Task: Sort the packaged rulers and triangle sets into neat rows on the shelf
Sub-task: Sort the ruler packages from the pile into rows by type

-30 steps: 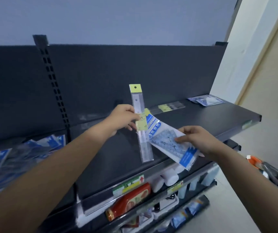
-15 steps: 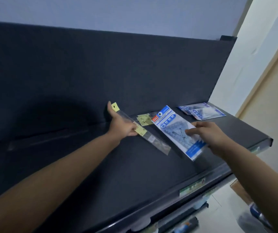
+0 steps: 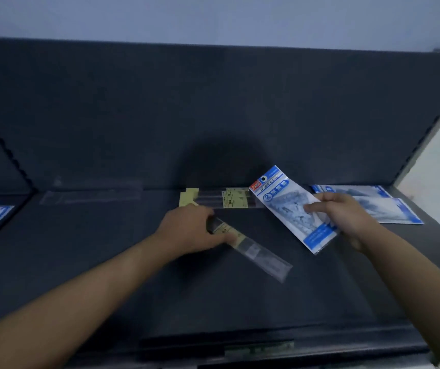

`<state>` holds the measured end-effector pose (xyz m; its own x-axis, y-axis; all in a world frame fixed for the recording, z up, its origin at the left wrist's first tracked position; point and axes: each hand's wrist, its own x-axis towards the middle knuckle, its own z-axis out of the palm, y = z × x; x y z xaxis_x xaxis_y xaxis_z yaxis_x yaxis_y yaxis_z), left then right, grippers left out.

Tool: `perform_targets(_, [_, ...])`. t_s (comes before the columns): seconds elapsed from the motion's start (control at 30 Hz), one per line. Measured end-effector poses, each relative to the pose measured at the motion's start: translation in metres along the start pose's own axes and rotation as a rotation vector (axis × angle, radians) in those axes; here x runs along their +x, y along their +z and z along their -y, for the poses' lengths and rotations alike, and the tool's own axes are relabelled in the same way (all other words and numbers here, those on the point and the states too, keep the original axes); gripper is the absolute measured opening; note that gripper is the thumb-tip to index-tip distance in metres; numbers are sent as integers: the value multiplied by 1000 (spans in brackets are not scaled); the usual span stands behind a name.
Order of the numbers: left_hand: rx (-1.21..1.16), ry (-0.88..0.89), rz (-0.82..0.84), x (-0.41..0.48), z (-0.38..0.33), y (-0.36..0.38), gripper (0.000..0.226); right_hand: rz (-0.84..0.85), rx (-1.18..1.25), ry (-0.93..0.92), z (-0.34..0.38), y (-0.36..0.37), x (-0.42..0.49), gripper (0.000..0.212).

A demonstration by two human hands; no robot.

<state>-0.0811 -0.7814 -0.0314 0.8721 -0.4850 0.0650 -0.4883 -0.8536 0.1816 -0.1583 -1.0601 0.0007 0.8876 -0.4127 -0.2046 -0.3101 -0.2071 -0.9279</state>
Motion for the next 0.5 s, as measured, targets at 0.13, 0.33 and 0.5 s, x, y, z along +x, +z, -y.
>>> perform_targets(0.13, [172,-11,17,-7,-16,-9,76,73,77,-15,-3,-22,9,15])
perform_targets(0.33, [-130,-26,424,5,-22,-42,36,112,91,-3,-9,-41,17,13])
perform_targets(0.5, [-207,76,497,13,-20,-36,35,182,-32,-4,-18,-47,20,15])
